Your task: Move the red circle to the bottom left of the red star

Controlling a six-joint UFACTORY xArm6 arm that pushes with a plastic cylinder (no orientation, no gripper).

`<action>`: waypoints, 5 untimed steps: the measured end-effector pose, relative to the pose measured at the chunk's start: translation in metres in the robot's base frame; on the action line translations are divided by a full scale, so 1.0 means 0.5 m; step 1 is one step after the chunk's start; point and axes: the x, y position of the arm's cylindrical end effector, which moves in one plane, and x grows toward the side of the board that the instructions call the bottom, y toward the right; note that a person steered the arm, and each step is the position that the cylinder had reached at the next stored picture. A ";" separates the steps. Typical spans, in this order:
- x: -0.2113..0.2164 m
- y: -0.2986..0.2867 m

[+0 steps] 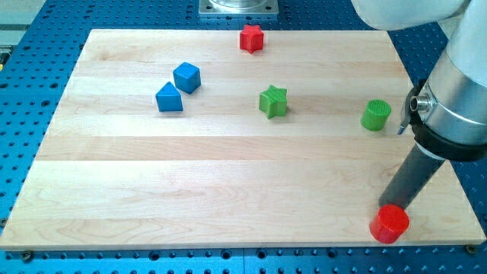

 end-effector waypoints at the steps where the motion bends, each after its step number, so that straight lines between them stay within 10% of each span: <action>1: 0.000 0.072; 3: 0.070 0.116; 5: 0.071 -0.183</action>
